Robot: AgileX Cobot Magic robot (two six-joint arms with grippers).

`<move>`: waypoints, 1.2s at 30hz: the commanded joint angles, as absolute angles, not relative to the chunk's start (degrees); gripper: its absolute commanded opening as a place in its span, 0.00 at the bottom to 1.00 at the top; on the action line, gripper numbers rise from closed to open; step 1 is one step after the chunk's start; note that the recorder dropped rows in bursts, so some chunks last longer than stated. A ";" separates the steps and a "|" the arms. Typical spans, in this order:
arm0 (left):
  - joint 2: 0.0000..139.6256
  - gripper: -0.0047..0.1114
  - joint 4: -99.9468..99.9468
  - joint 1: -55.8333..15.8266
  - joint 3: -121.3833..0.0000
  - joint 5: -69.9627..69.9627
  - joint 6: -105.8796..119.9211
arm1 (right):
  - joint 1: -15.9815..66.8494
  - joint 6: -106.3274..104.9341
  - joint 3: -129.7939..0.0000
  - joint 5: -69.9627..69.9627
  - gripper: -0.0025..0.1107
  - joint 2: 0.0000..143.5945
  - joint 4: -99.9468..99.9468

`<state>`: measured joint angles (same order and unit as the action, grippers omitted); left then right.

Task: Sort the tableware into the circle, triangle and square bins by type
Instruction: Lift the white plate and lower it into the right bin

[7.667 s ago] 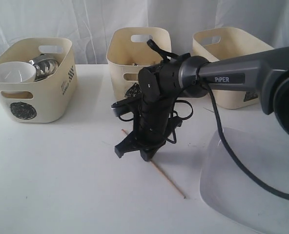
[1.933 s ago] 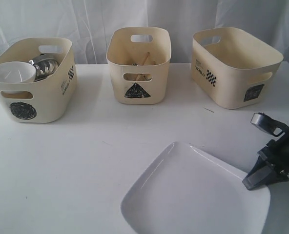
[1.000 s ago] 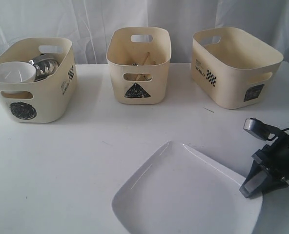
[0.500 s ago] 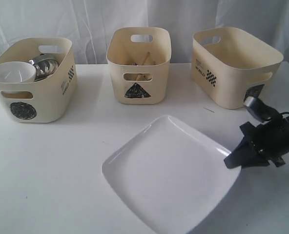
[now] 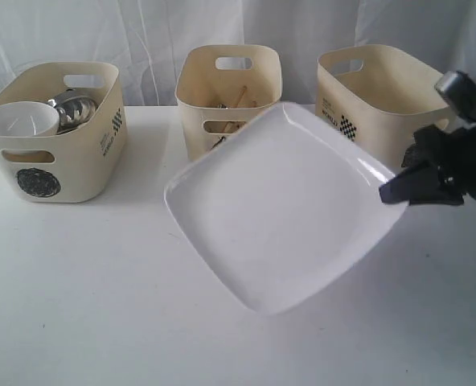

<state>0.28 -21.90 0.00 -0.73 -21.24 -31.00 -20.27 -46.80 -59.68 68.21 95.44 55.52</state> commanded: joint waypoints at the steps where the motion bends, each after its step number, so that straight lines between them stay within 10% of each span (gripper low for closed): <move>1: 0.00 0.04 -21.42 -0.08 0.00 -22.19 -31.04 | -20.35 -46.07 -63.94 69.96 0.02 92.92 68.13; 36: 0.00 0.04 -21.42 -0.08 0.00 -22.19 -31.04 | -33.23 -40.47 -101.19 38.23 0.02 111.62 71.97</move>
<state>0.28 -21.90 0.00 -0.73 -21.24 -31.00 -32.82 -38.90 -100.36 42.07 111.53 74.82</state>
